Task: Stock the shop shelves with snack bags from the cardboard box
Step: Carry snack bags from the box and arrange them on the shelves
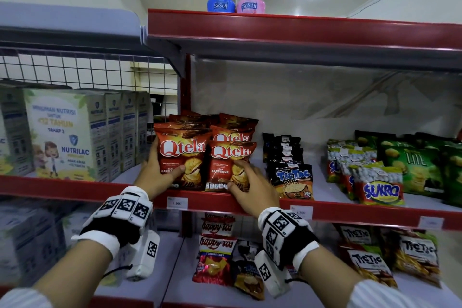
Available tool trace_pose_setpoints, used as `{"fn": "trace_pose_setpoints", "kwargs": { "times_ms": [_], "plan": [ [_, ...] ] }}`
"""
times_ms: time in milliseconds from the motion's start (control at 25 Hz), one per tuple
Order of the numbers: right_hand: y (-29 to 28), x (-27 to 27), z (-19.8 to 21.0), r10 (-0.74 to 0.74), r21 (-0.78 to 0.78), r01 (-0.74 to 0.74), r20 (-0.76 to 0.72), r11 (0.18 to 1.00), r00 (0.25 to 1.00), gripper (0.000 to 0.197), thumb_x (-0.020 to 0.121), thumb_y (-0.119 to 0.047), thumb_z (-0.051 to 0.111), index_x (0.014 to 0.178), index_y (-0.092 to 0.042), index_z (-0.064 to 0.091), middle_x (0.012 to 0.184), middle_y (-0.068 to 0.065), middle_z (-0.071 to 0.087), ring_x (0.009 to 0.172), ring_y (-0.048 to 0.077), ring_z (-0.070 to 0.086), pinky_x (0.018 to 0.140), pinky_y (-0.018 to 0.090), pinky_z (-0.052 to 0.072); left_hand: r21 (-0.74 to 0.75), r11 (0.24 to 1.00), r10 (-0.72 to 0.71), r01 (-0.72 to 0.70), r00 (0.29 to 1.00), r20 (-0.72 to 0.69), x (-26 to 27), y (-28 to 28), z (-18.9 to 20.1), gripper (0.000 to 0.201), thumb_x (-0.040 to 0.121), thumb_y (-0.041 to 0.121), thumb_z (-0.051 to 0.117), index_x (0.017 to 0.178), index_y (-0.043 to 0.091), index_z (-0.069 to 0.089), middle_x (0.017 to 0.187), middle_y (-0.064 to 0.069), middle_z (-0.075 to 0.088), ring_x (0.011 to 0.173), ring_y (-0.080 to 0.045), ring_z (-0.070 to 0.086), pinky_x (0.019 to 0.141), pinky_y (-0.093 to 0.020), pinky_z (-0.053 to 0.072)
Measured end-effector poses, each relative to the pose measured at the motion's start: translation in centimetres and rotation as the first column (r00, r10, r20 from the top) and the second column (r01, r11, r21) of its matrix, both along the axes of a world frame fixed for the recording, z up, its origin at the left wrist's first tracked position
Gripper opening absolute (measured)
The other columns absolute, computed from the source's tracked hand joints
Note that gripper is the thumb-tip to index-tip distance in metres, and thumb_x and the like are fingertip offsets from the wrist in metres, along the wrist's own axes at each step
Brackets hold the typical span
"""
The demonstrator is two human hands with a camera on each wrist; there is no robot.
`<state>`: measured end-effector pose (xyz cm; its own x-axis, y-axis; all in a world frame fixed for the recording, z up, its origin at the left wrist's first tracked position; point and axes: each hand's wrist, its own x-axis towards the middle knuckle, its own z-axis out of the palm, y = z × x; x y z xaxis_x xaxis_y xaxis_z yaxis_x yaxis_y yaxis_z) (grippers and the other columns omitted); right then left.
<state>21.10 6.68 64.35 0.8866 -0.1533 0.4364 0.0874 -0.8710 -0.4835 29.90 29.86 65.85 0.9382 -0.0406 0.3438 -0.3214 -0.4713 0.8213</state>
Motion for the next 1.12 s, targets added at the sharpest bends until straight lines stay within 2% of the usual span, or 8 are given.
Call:
{"fn": "trace_pose_setpoints", "kwargs": {
  "times_ms": [120,240,440,560,680,880,1040,1120],
  "plan": [
    [-0.2,-0.2,-0.3,0.025,-0.001,-0.025,-0.019,1.0,1.0,0.06,0.085,-0.058,0.051,0.136,-0.055,0.019,0.147,-0.002,0.034,0.129,0.025,0.043,0.102,0.042,0.041,-0.012,0.998,0.064,-0.065,0.997,-0.035,-0.8,-0.1,-0.4,0.115,0.072,0.037,0.079,0.151,0.025,-0.003,0.157,-0.019,0.009,0.145,-0.034,0.013,0.117,-0.052,0.018],
    [-0.6,-0.7,-0.5,0.071,0.161,-0.085,0.092,0.983,0.993,0.059,0.086,-0.048,0.058,0.137,-0.048,0.031,0.152,-0.002,0.023,0.139,0.022,0.026,0.11,0.039,0.032,-0.04,0.99,0.137,-0.139,0.99,-0.03,-2.3,-1.3,-0.9,0.116,0.07,0.037,0.08,0.151,0.026,-0.003,0.155,-0.022,-0.004,0.145,-0.037,0.004,0.116,-0.049,0.014],
    [-0.6,-2.6,-1.0,0.027,0.253,-0.152,0.438,0.955,0.899,0.034,0.088,-0.019,0.063,0.122,-0.019,0.058,0.123,-0.001,0.052,0.118,0.018,0.043,0.101,0.038,0.04,-0.222,0.947,0.296,-0.234,0.903,0.312,-5.9,-3.8,-3.2,0.073,0.079,0.021,0.075,0.138,0.01,0.034,0.138,-0.021,0.027,0.132,-0.032,0.026,0.11,-0.044,0.028],
    [-3.0,-4.4,-2.5,-0.023,0.281,-0.154,0.539,0.947,0.842,0.019,0.086,-0.003,0.062,0.103,-0.011,0.066,0.095,-0.009,0.058,0.094,0.017,0.053,0.083,0.036,0.048,-0.267,0.957,0.2,-0.109,0.918,0.341,-8.4,-8.0,-6.2,0.039,0.086,0.011,0.065,0.121,0.005,0.047,0.122,-0.014,0.041,0.116,-0.027,0.043,0.096,-0.031,0.036],
    [-3.0,-5.6,-3.4,0.001,0.269,-0.201,0.595,0.942,0.804,0.017,0.085,-0.001,0.063,0.098,-0.011,0.068,0.088,-0.02,0.055,0.089,0.017,0.056,0.079,0.03,0.048,-0.329,0.944,0.098,0.02,0.936,0.339,-9.9,-9.0,-7.9,0.011,0.092,0.015,0.056,0.102,0.011,0.052,0.104,-0.01,0.053,0.095,-0.025,0.055,0.08,-0.029,0.047],
    [-8.1,-9.1,-8.9,0.028,0.307,-0.186,0.454,0.933,0.891,0.016,0.088,-0.01,0.06,0.102,-0.017,0.066,0.094,-0.026,0.052,0.089,0.01,0.056,0.08,0.019,0.047,-0.238,0.966,-0.077,0.1,0.992,0.104,-13.1,-14.9,-13.9,0.006,0.094,0.021,0.054,0.092,0.016,0.053,0.083,-0.006,0.06,0.076,-0.026,0.059,0.064,-0.035,0.051],
    [-13.3,-13.2,-15.3,0.099,0.401,-0.169,0.188,0.9,0.977,0.022,0.091,-0.016,0.058,0.111,-0.025,0.062,0.095,-0.001,0.054,0.085,0.001,0.054,0.077,0.017,0.045,-0.135,0.977,-0.171,0.164,0.985,-0.035,-16.4,-19.9,-20.2,0.01,0.093,0.007,0.055,0.097,0.016,0.053,0.094,-0.011,0.063,0.08,-0.023,0.06,0.065,-0.015,0.045],
    [-16.1,-15.1,-18.4,0.144,0.398,-0.154,0.054,0.904,0.988,0.026,0.09,-0.016,0.058,0.114,-0.026,0.06,0.098,0.001,0.056,0.087,0.003,0.055,0.078,0.022,0.047,-0.094,0.983,-0.169,0.159,0.98,-0.108,-18.0,-22.3,-23.3,0.014,0.09,0.001,0.056,0.099,0.011,0.054,0.1,-0.014,0.062,0.083,-0.023,0.059,0.07,-0.021,0.044]
  ]
}}
